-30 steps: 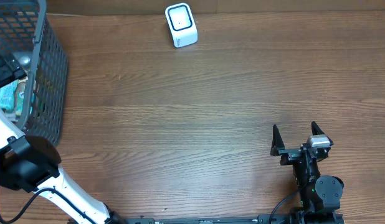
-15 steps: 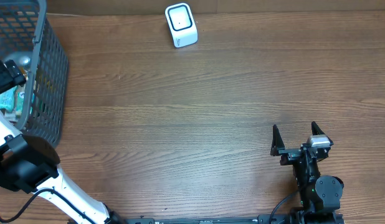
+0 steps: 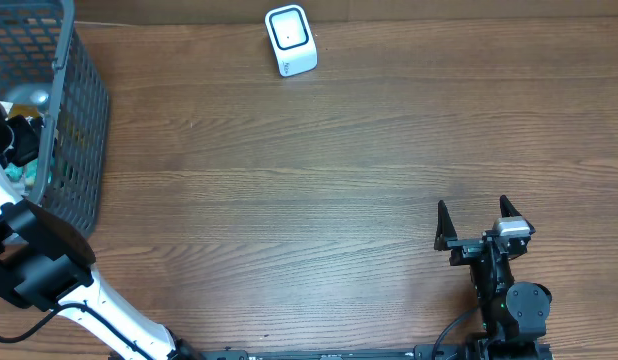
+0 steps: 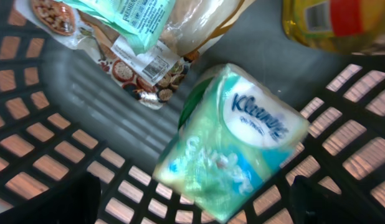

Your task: Scan the item barcode

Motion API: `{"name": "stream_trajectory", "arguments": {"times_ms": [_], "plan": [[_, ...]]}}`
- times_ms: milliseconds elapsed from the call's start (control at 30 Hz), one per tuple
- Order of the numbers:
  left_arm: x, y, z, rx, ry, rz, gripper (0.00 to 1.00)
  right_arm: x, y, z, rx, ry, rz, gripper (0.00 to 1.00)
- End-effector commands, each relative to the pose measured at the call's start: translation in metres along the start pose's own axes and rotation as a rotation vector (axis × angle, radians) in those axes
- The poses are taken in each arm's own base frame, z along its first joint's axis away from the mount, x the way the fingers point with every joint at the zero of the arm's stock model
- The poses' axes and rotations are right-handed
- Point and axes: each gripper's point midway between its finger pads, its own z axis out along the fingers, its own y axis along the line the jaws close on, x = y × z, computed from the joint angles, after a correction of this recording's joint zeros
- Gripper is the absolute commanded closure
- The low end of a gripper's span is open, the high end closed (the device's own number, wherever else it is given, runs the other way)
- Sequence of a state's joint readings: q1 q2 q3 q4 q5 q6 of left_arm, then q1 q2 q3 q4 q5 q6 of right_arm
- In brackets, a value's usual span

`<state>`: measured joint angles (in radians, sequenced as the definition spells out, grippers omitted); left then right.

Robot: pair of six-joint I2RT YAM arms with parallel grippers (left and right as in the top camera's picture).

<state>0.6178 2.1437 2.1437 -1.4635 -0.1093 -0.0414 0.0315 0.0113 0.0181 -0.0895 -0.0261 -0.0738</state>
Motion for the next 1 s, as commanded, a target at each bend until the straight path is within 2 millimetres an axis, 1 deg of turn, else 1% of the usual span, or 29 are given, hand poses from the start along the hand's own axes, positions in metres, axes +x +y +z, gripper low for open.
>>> {"name": "stream_trajectory", "arguments": {"times_ms": [0, 233, 333, 567, 967], "plan": [[0.006, -0.001, 0.019, 0.005, 0.04, 0.043, 0.0, 0.002, -0.001, 0.0, 0.006, -0.003, 0.007, 0.0], [0.007, -0.008, 0.046, 0.024, 0.043, 0.05, 0.0, 0.002, -0.001, 0.0, 0.006, -0.003, 0.007, 0.0], [0.007, -0.014, 0.053, 0.06, 0.043, 0.064, 0.01, 0.002, -0.001, 0.0, 0.006, -0.003, 0.007, 0.0], [0.01, -0.016, 0.068, 0.061, 0.046, 0.065, 0.0, 0.002, -0.001, 0.0, 0.006, -0.003, 0.007, 0.0], [0.011, -0.016, 0.068, 0.061, 0.051, 0.065, 0.0, 0.002, -0.001, 0.0, 0.006, -0.003, 0.007, 0.0]]}}
